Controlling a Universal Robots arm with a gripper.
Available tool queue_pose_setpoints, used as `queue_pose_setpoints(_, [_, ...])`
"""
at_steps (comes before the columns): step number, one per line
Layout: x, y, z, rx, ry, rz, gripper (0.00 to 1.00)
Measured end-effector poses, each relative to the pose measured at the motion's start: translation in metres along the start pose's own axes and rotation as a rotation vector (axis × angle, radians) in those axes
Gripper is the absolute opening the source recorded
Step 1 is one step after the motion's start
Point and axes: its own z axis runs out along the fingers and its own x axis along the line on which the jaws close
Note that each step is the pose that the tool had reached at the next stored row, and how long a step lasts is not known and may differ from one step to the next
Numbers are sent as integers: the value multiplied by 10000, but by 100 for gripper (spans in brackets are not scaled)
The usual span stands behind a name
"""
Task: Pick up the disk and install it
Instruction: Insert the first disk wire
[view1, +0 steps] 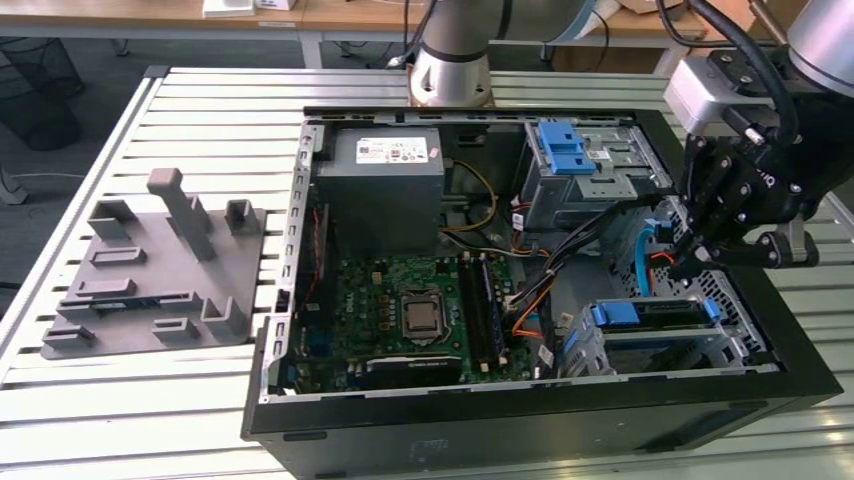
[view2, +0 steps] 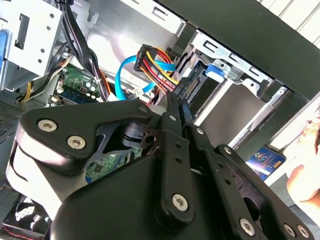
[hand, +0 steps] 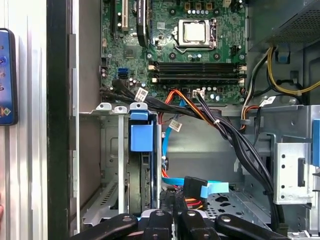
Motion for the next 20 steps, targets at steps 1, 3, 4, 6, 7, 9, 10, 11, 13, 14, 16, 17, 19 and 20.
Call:
queue_pose_setpoints(1, [0,0,9,15,4,0,17])
queue_pose_setpoints(3, [0,0,28,42,8,-1,17])
queue_pose_setpoints(4, [0,0,36,52,10,-2,17])
queue_pose_setpoints(6, [0,0,50,68,11,-1,18])
queue_pose_setpoints(7, [0,0,57,76,11,-2,18])
queue_pose_setpoints(9, [0,0,72,96,12,-2,25])
queue_pose_setpoints(10, [0,0,80,103,12,-2,25])
queue_pose_setpoints(11, [0,0,87,111,12,-2,25])
queue_pose_setpoints(13, [0,0,104,134,12,-2,25])
queue_pose_setpoints(14, [0,0,111,146,12,-2,25])
queue_pose_setpoints(16, [1,1,121,177,12,-2,24])
queue_pose_setpoints(17, [1,0,121,180,13,-3,17])
queue_pose_setpoints(19, [1,0,122,182,12,-3,17])
queue_pose_setpoints(20, [1,0,122,181,11,-3,17])
